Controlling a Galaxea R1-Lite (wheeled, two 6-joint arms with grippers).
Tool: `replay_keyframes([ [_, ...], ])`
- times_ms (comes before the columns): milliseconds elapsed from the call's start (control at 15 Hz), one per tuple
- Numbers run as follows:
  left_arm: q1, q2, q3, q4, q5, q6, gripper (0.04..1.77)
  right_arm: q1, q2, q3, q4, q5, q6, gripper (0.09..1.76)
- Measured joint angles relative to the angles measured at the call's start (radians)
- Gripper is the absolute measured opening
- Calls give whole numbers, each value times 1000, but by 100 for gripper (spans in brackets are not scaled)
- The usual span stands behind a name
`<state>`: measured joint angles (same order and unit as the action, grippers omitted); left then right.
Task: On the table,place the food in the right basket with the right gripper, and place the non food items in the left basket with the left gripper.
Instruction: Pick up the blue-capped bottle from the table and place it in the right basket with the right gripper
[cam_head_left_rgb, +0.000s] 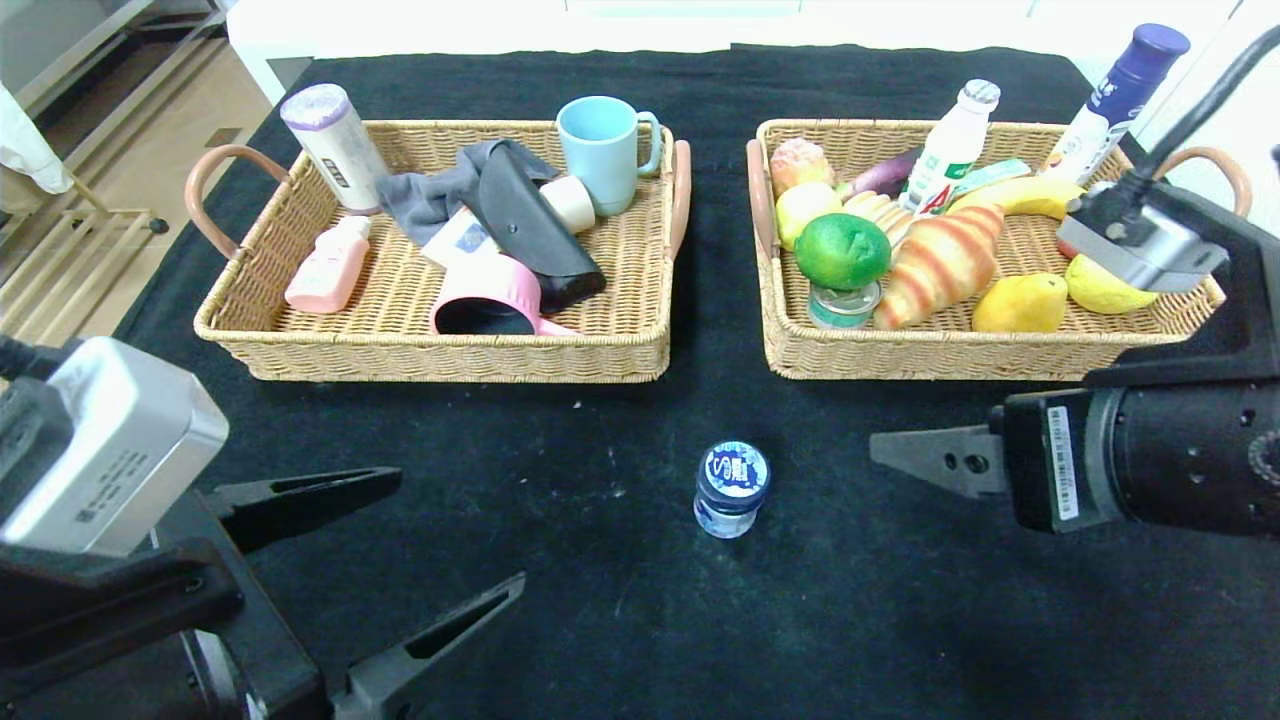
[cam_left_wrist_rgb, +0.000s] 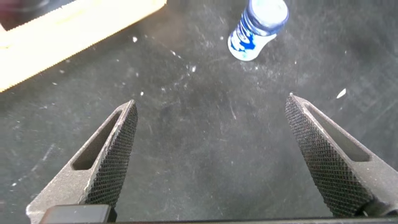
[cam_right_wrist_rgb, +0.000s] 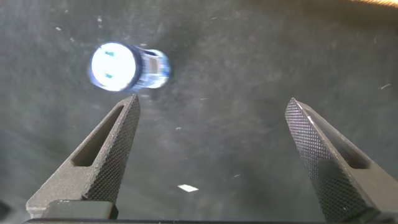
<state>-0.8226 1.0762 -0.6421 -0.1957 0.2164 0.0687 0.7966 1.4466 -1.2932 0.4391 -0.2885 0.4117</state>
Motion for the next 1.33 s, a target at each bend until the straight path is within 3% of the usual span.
replay_keyframes([
  [333, 6, -23, -8, 1, 1, -1, 172, 110, 210, -318, 292, -97, 191, 171],
  [533, 9, -39, -21, 10, 2, -1, 172, 147, 305, -443, 379, -122, 240, 171],
  [1333, 31, -118, -59, 23, 1, 26, 172, 174, 500, -650, 466, -141, 278, 171],
])
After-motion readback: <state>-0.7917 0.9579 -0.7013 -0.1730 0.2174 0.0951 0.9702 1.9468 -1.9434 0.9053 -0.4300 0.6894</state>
